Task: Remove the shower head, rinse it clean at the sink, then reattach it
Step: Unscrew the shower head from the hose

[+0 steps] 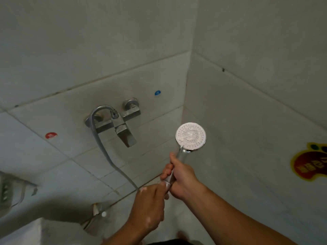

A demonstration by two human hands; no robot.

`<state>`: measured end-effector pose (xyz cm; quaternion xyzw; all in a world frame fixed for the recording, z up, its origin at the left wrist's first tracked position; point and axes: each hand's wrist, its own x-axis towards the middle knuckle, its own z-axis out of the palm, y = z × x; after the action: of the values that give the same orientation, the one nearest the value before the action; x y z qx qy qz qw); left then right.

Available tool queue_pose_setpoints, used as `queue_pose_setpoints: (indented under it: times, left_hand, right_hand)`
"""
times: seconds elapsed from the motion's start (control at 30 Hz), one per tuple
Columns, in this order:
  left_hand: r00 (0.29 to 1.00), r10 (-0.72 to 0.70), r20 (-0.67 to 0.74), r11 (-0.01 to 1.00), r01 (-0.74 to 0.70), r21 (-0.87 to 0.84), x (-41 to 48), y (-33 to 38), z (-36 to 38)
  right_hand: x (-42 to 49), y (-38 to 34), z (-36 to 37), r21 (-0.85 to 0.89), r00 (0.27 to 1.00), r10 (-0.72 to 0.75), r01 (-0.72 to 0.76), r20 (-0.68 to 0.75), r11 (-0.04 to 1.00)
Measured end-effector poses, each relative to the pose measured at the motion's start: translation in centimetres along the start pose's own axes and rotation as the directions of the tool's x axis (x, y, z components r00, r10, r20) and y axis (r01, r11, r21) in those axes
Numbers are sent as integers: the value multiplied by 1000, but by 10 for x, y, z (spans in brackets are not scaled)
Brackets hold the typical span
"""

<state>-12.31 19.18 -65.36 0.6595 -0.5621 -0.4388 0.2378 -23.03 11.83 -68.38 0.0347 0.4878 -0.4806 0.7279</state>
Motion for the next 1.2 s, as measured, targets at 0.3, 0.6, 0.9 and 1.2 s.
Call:
queue_pose_setpoints:
  times: [0.3, 0.6, 0.9, 1.2]
  left_hand:
    - [999, -18, -28, 998, 17, -66, 4, -31, -12]
    - [998, 44, 48, 998, -41, -46, 10, -30, -20]
    - [989, 143, -35, 989, -145, -43, 12, -24, -21]
    - [992, 118, -35, 991, -120, -64, 13, -22, -25]
  right_hand:
    - [2, 18, 9, 11, 999, -20, 20, -27, 1000]
    - [2, 20, 12, 75, 994, -110, 110, -8, 991]
    - [-10, 9, 32, 106, 979, -203, 203, -9, 973]
    - [-9, 8, 31, 91, 971, -239, 240, -15, 967]
